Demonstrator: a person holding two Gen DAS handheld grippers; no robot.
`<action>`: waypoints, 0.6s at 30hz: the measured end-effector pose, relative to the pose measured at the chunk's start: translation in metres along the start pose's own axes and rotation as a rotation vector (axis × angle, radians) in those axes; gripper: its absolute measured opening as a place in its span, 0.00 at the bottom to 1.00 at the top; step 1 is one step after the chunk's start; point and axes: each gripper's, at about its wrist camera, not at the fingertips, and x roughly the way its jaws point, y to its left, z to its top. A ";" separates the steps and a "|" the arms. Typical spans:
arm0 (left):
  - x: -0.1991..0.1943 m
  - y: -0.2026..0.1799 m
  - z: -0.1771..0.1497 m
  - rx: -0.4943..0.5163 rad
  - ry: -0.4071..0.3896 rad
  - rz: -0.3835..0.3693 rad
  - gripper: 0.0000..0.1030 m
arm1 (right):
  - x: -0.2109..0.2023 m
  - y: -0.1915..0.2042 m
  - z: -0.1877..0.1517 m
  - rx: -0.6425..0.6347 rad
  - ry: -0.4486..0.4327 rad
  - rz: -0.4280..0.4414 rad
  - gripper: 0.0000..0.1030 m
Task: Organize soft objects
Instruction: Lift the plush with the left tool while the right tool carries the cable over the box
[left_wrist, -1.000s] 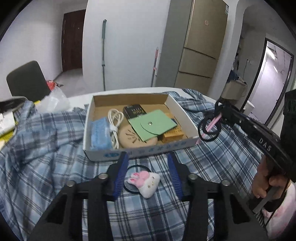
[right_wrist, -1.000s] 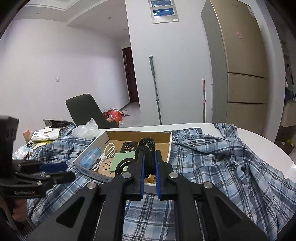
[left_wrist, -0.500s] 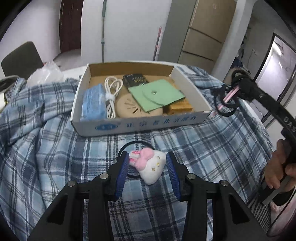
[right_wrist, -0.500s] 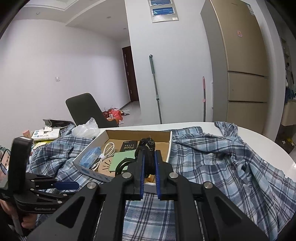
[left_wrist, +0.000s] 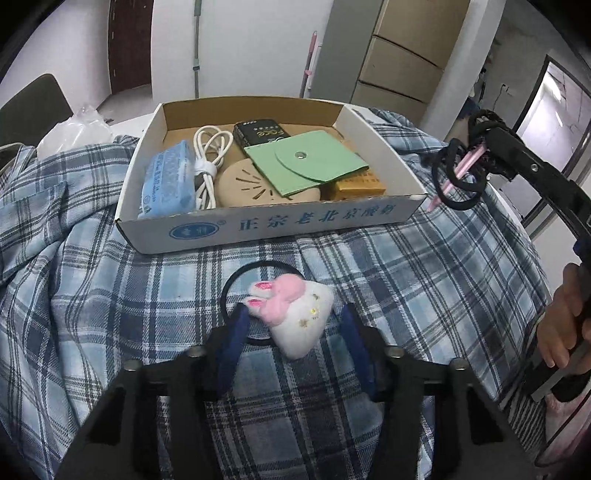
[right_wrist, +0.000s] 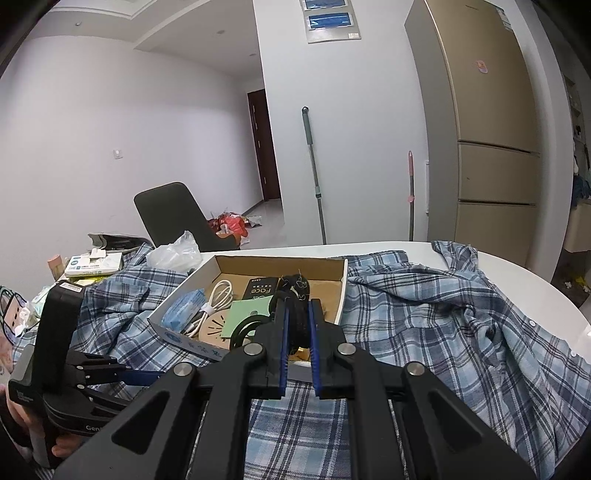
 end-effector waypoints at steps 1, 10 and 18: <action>-0.001 0.000 0.000 0.002 -0.004 -0.001 0.30 | 0.000 0.000 0.000 -0.002 0.000 -0.001 0.09; -0.024 -0.006 -0.001 0.037 -0.121 0.004 0.22 | 0.000 0.001 0.000 -0.007 -0.001 -0.007 0.09; -0.054 -0.016 -0.005 0.086 -0.274 0.067 0.22 | -0.001 0.001 -0.001 -0.012 -0.013 -0.019 0.09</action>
